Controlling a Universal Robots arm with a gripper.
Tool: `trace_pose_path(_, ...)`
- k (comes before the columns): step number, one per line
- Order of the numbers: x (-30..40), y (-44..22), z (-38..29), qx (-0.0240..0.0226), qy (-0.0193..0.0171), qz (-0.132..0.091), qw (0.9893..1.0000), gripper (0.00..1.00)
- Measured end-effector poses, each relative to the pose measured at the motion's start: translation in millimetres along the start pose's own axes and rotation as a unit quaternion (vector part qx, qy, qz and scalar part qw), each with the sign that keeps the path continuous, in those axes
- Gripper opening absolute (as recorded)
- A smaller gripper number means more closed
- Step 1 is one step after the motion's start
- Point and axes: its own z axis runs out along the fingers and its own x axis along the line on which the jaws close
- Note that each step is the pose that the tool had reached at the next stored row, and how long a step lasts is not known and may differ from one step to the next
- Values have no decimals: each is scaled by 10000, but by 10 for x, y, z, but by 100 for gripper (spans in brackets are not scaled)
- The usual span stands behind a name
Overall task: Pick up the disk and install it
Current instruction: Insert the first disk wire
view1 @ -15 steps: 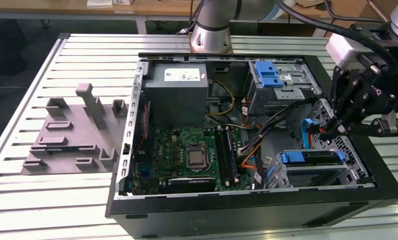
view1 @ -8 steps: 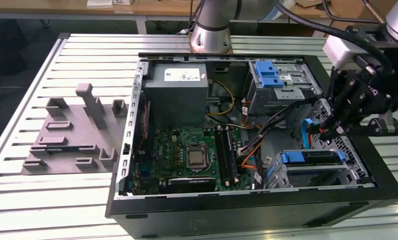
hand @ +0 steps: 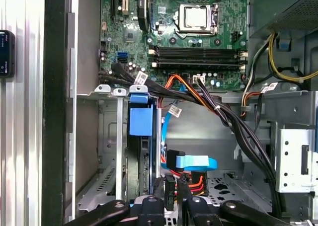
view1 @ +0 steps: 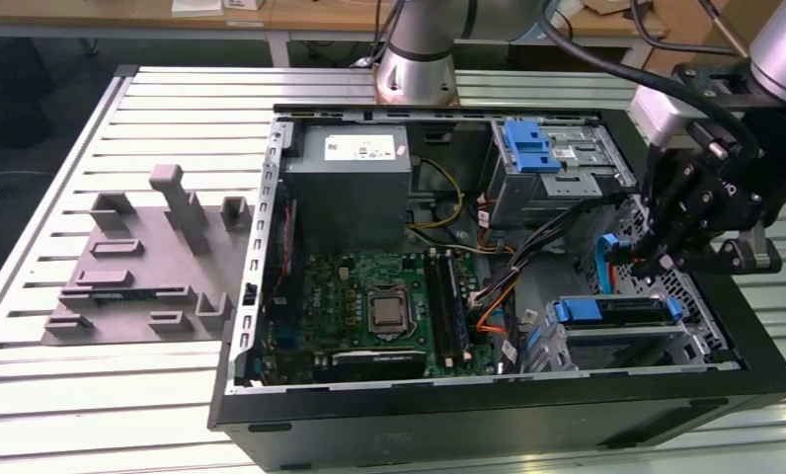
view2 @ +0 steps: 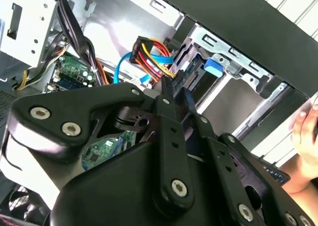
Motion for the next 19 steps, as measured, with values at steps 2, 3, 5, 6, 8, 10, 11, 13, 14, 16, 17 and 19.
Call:
trace_pose_path(2, 0, -1, 19, 21, 0, -1, 10000, 25)
trace_pose_path(3, 0, 0, 25, 28, 0, -1, 10000, 25)
trace_pose_path(5, 1, 0, 36, 38, -1, -1, 10000, 25)
trace_pose_path(6, 1, 0, 39, 41, -1, -1, 10000, 25)
trace_pose_path(8, 1, 0, 42, 44, 1, -1, 10000, 24)
trace_pose_path(10, 1, 0, 44, 44, 0, -1, 10000, 17)
trace_pose_path(11, 1, 0, 44, 44, 0, -1, 10000, 16)
trace_pose_path(13, 1, 0, 44, 44, 0, -1, 10000, 16)
trace_pose_path(14, 2, 0, 45, 44, -1, -1, 10000, 16)
trace_pose_path(16, 14, 0, 46, 44, -2, -1, 10000, 16)
trace_pose_path(17, 27, 0, 45, 44, 0, -1, 10000, 16)
trace_pose_path(19, 61, 4, 49, 44, -1, 0, 10000, 16)
